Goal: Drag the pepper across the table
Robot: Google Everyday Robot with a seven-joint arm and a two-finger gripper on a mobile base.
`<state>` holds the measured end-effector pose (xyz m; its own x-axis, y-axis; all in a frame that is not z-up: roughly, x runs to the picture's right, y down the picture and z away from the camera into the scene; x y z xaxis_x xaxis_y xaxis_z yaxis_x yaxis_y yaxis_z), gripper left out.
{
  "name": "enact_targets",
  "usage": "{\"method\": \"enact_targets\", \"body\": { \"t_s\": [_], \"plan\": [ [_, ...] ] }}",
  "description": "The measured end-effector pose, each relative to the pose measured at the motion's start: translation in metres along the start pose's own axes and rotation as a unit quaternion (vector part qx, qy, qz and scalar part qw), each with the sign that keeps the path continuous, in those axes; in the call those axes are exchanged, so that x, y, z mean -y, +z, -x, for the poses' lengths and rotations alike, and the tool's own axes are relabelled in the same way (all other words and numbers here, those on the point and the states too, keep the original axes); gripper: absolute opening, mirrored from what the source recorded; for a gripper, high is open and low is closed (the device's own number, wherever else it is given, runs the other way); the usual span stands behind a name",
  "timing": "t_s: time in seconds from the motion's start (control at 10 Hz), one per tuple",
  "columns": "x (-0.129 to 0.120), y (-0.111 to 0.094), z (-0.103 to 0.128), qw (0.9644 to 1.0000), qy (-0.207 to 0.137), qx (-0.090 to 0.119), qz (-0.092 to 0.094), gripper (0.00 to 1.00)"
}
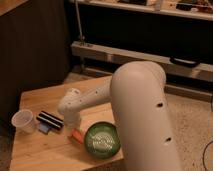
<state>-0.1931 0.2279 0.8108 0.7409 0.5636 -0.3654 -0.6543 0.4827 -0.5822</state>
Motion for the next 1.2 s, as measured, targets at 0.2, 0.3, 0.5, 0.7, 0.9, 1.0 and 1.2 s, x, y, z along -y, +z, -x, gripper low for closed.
{"method": "enact_targets", "body": {
  "t_s": [0.2, 0.3, 0.5, 0.7, 0.9, 1.0, 1.2],
  "plan": [
    [-0.007, 0.0, -0.003, 0.9999, -0.003, 0.004, 0.016, 0.0],
    [-0.011, -0.001, -0.004, 0.9997, -0.007, 0.008, 0.024, 0.0],
    [-0.02, -0.001, -0.006, 0.9993, -0.015, 0.012, 0.032, 0.0],
    [-0.036, 0.0, -0.01, 0.9988, -0.028, 0.016, 0.038, 0.0],
    [-0.05, -0.002, -0.012, 0.998, -0.04, 0.021, 0.044, 0.0],
    [-0.057, -0.003, -0.013, 0.9975, -0.047, 0.024, 0.047, 0.0],
    [-0.065, -0.006, -0.013, 0.9967, -0.053, 0.03, 0.053, 0.0]
  ]
}}
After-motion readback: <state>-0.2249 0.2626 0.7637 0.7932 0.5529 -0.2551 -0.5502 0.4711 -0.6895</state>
